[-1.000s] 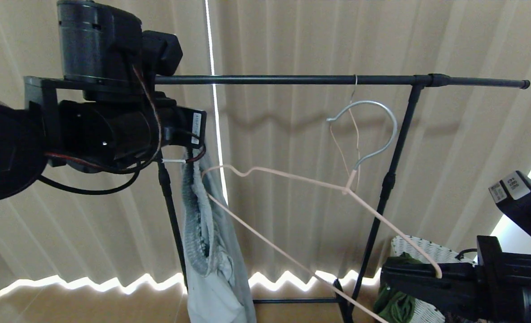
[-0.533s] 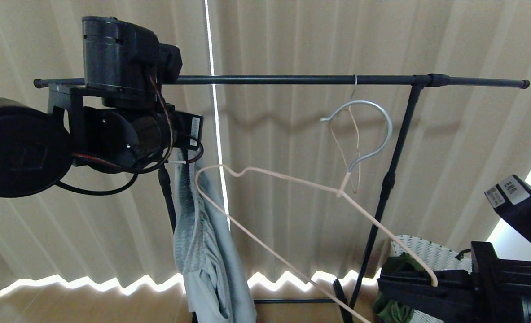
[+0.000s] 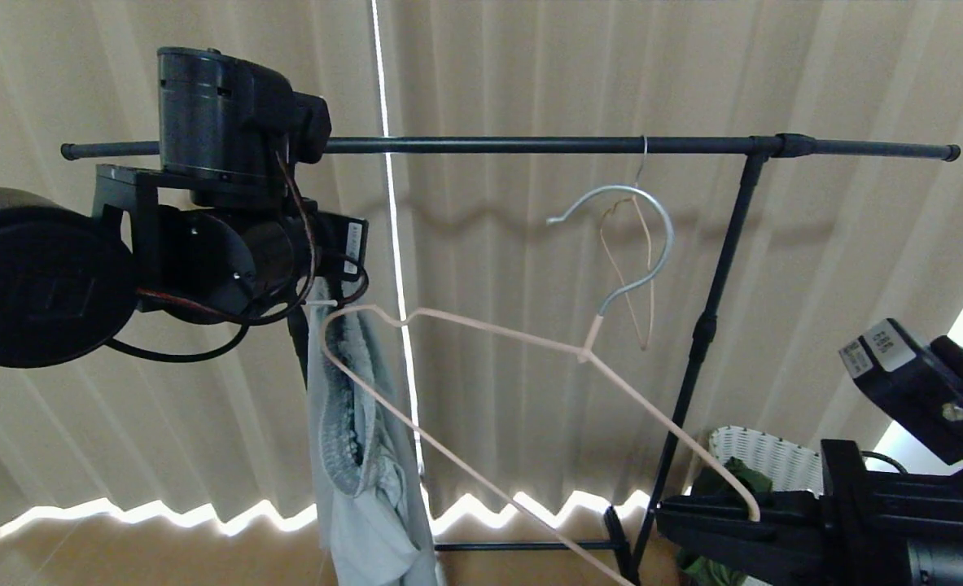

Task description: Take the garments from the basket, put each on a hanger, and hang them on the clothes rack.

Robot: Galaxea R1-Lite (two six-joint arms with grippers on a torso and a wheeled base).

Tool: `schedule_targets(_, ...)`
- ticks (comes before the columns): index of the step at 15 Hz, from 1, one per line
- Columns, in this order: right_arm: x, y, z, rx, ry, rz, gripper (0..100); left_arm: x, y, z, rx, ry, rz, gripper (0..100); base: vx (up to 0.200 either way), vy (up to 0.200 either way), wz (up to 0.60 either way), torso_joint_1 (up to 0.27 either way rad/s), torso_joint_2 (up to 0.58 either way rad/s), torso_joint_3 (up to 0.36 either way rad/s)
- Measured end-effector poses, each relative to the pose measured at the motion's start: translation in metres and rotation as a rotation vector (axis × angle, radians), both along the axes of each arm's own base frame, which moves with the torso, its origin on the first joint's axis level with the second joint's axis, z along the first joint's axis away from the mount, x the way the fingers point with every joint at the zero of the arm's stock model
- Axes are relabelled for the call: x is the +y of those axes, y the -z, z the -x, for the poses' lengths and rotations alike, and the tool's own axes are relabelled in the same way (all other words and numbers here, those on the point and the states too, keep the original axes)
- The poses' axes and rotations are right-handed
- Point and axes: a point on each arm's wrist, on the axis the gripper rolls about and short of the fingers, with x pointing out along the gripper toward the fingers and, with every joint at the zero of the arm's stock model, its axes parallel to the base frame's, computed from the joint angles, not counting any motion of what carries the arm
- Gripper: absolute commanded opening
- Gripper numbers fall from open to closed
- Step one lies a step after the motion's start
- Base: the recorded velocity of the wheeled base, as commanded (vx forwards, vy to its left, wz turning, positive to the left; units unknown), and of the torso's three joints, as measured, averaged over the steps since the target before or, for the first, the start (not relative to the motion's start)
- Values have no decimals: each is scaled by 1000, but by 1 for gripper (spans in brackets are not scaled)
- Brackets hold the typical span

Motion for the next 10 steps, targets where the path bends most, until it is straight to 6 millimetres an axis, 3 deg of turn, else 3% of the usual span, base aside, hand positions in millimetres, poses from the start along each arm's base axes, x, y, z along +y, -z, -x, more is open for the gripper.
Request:
schedule_targets(6,13,12,-35,30,101,38,0,9,-3,13,-2,-6,-4,0,0,0,0,0,0,0)
schedule_targets(10,24,10,-51,6,130,22,0,12,-1,25,4,-6,-13,0,0,0,0,0,0,0)
